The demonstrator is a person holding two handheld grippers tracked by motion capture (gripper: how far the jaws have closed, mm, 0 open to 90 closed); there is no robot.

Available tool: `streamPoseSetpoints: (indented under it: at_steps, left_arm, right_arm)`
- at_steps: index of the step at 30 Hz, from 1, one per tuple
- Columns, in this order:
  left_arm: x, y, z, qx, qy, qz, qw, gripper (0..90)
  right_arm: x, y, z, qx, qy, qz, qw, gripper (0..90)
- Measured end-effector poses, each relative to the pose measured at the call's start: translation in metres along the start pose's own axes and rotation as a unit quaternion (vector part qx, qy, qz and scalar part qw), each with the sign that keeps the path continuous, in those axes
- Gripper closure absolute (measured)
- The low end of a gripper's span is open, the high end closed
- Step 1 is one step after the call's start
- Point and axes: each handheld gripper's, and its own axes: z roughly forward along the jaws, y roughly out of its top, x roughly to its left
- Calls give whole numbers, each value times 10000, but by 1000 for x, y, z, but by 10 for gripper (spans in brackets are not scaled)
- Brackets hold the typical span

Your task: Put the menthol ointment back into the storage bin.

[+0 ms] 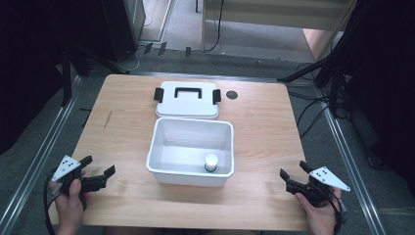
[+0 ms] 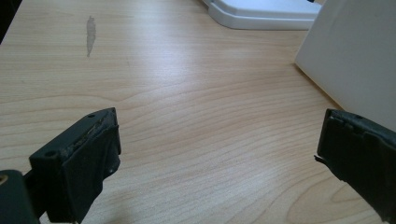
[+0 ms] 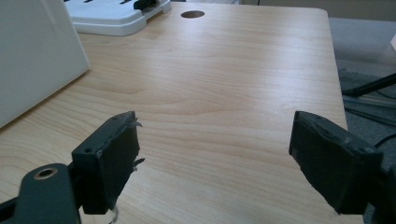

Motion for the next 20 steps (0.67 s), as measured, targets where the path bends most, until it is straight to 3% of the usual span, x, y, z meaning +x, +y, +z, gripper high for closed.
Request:
streamPoseSetpoints:
  at_steps: [3, 5, 9, 11, 14, 20]
  left_arm:
    - [0, 0, 0, 7, -10, 3, 10000, 3]
    - [0, 0, 0, 2, -21, 2, 10000, 3]
    - [1, 0, 0, -18, -26, -20, 10000, 3]
    - [1, 0, 0, -25, -27, -35, 10000, 3]
    - [1, 0, 0, -8, -9, -24, 10000, 3]
    - [0, 0, 0, -30, 11, -25, 10000, 3]
  right_arm:
    - [-3, -4, 0, 84, 175, 122, 9997, 192]
    - [-3, -5, 0, 130, 134, 68, 9998, 194]
    - [-6, -5, -2, 264, -42, 262, 9993, 181]
    - [-7, -7, -4, 261, -214, 331, 9989, 157]
    - [-7, -9, -7, 209, -287, 405, 9986, 132]
    - [-9, -9, -7, 251, -169, 493, 9983, 71]
